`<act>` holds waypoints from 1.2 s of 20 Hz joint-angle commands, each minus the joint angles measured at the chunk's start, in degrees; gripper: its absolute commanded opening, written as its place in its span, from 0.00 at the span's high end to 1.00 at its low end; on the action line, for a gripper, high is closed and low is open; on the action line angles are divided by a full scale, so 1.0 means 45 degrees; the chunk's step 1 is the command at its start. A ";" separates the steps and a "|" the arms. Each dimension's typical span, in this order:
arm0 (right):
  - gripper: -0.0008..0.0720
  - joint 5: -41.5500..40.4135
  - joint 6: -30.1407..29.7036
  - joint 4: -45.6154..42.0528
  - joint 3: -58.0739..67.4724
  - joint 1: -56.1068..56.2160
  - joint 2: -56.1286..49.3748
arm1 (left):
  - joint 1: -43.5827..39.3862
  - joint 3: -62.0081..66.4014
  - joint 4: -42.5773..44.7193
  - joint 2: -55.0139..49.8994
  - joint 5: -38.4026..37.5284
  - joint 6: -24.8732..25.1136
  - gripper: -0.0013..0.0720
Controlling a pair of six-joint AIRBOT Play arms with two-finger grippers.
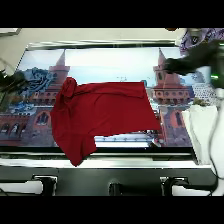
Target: Fold the clothes and pants, and hang the long-sleeved shirts on hangers.
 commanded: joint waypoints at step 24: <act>0.32 -0.2254 -0.3245 0.4522 -0.6946 -0.3172 -0.2710 | 0.1496 -0.7815 -0.1219 0.5299 0.0593 0.0175 0.34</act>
